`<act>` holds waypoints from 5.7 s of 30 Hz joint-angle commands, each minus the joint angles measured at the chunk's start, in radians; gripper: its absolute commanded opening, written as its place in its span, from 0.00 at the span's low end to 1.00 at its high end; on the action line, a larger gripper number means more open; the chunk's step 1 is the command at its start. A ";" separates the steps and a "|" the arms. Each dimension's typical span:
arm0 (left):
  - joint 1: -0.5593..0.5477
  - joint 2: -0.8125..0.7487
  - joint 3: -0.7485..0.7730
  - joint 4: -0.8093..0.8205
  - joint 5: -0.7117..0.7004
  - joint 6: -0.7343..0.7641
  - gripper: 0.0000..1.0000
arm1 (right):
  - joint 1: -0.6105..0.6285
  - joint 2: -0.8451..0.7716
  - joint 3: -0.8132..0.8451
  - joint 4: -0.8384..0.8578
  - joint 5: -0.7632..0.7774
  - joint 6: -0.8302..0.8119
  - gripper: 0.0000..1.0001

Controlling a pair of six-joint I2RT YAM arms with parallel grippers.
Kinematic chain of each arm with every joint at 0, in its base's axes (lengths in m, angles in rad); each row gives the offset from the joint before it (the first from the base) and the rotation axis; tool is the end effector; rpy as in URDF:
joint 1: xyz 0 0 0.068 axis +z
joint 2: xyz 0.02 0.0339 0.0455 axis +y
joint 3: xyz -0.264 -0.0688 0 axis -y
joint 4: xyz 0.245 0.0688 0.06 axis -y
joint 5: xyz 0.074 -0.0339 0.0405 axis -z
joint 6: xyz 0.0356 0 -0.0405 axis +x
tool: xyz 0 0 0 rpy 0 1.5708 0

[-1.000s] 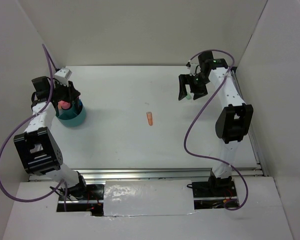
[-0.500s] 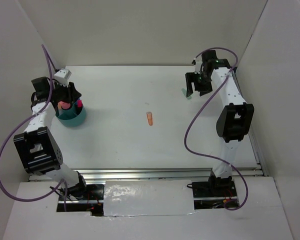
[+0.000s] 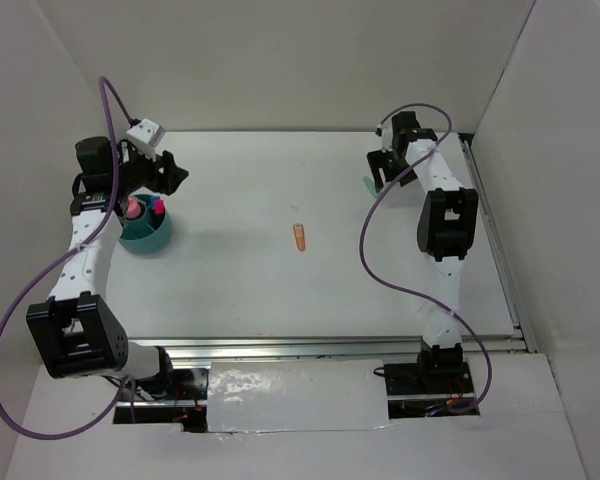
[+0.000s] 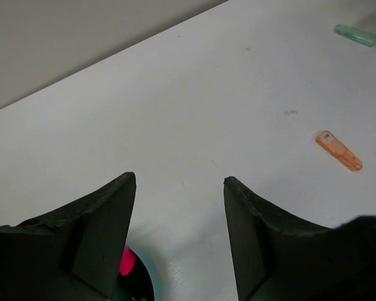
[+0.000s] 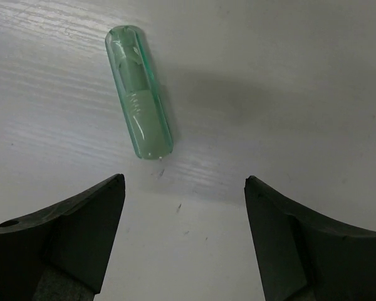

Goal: Sort the stationery into containers
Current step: Pick up the stationery from the center of the board, then place the stationery in the storage box, then pick up the stationery from the center of the board.

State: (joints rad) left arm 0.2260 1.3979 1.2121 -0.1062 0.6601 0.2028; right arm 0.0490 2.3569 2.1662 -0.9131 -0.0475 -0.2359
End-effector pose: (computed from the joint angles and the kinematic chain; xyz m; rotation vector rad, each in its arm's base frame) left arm 0.3209 0.0514 0.3579 0.4267 1.7600 -0.3098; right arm 0.5074 0.0266 0.2147 -0.3943 2.6431 0.0039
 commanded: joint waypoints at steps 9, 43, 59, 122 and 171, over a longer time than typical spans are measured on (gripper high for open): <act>-0.086 -0.057 0.038 -0.013 -0.048 -0.063 0.74 | 0.049 0.113 0.127 0.103 -0.029 -0.055 0.78; -0.211 -0.094 -0.155 0.414 0.164 -0.799 0.78 | 0.418 -0.522 -0.328 0.232 -0.480 -0.091 0.00; -0.301 -0.070 -0.143 0.309 0.219 -0.954 0.73 | 0.699 -0.613 -0.417 0.427 -0.089 -0.209 0.00; 0.234 0.004 0.006 -0.270 -0.381 -0.144 0.00 | 0.404 -0.315 -0.437 0.238 -0.322 0.317 0.61; -0.321 -0.333 -0.175 -0.253 -0.014 0.540 0.67 | 0.423 -0.352 -0.385 0.197 -0.599 0.371 0.00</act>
State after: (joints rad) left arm 0.0208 1.1076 1.0893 -0.3687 0.6430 0.4644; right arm 0.4942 2.1620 1.7569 -0.7193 -0.4084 0.1707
